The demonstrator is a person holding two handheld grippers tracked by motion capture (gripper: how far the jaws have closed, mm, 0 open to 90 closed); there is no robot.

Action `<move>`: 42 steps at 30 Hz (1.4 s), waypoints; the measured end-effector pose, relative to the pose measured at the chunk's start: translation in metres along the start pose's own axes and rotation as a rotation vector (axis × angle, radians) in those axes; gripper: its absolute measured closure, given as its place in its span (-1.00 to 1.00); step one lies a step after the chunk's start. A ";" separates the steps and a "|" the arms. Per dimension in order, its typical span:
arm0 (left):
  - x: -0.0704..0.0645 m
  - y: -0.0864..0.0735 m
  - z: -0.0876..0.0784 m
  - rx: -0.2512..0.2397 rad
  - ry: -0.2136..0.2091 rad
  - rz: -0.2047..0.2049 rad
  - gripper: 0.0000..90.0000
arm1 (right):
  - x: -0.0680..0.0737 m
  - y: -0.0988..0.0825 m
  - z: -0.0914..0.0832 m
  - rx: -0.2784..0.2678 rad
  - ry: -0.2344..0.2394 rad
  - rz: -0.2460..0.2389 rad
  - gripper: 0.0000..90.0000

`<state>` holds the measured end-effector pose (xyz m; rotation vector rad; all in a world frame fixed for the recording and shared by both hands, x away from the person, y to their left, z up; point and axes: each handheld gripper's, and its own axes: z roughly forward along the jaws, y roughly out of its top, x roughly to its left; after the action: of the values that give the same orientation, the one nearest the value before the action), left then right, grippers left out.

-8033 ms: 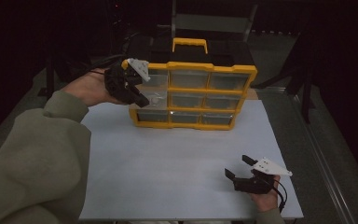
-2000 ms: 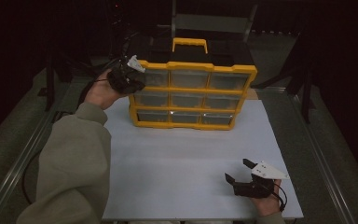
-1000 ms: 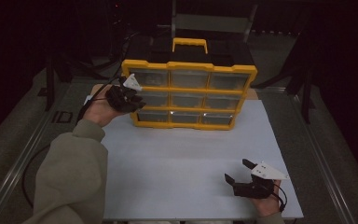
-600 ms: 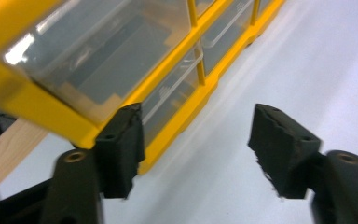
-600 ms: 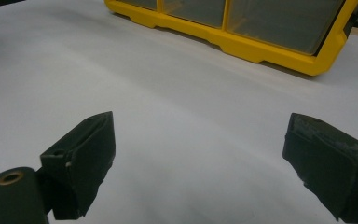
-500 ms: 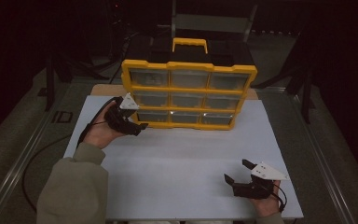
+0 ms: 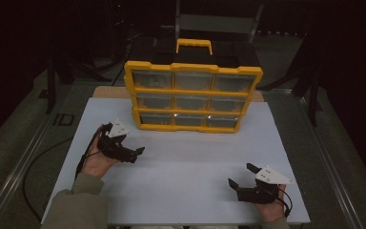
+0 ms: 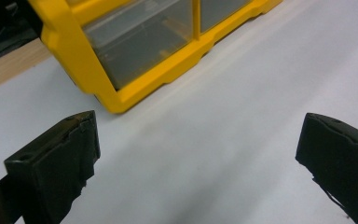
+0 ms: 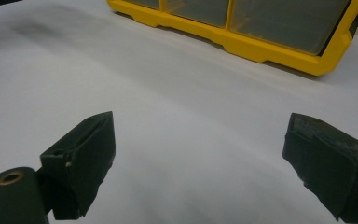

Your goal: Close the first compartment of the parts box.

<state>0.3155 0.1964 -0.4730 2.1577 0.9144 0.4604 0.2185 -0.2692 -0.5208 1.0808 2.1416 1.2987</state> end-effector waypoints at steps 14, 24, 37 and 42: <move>-0.017 -0.061 -0.009 -0.073 0.000 -0.085 -0.99 | 0.000 0.000 0.001 -0.001 -0.001 0.000 -0.78; -0.025 -0.092 -0.029 -0.123 -0.003 -0.116 -0.99 | 0.001 0.001 0.001 -0.006 0.002 -0.007 -0.78; -0.032 -0.087 -0.032 -0.218 0.004 -0.098 -0.99 | 0.001 0.003 0.004 -0.025 0.009 -0.020 -0.79; -0.031 -0.088 -0.032 -0.213 0.019 -0.098 -0.99 | 0.000 0.003 0.006 -0.032 0.010 -0.013 -0.79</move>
<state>0.2350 0.2314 -0.5181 1.9105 0.9328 0.5072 0.2240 -0.2652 -0.5207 1.0483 2.1244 1.3303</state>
